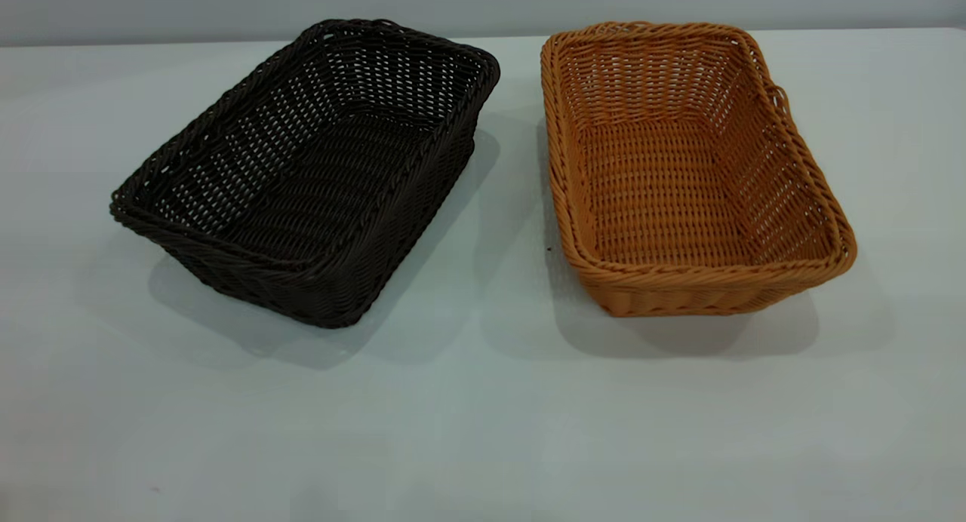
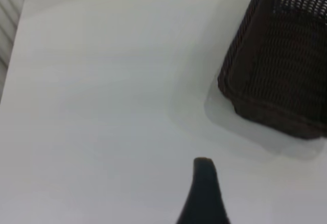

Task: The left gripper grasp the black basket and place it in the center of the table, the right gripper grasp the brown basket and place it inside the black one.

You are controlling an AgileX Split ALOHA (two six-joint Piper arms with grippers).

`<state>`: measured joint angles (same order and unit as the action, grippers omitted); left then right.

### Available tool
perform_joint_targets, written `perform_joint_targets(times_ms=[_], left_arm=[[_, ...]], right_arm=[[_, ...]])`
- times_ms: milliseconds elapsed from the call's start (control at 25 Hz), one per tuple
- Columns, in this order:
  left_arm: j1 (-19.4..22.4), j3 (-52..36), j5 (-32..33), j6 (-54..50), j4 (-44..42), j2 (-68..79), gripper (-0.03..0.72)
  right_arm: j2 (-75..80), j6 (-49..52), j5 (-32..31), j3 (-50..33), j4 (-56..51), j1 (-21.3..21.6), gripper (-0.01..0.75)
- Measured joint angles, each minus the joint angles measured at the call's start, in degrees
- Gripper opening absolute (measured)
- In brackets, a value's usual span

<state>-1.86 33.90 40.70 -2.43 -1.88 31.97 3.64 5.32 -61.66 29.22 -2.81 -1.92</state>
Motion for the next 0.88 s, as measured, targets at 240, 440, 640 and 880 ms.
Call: perform_joint_targets(times_ms=[240, 440, 640, 880], left_arm=[[0.0, 4.82, -15.65, 0.32, 2.97, 22.88, 0.521], [-1.24, 13.11, -21.99, 3.9, 4.13, 42.96, 0.521], [-3.03, 22.87, -23.15, 7.74, 4.28, 59.46, 0.521], [-3.73, 33.89, -23.57, 12.32, 4.28, 75.07, 0.521]], right_arm=[[0.32, 0.07, 0.12, 0.0, 0.11, 0.0, 0.565], [0.48, 0.29, 1.81, 0.0, 0.17, 0.0, 0.565], [4.07, 1.37, 2.93, 0.0, 0.65, 0.0, 0.565], [14.45, 4.53, 4.76, 0.0, 1.96, 0.0, 0.565]])
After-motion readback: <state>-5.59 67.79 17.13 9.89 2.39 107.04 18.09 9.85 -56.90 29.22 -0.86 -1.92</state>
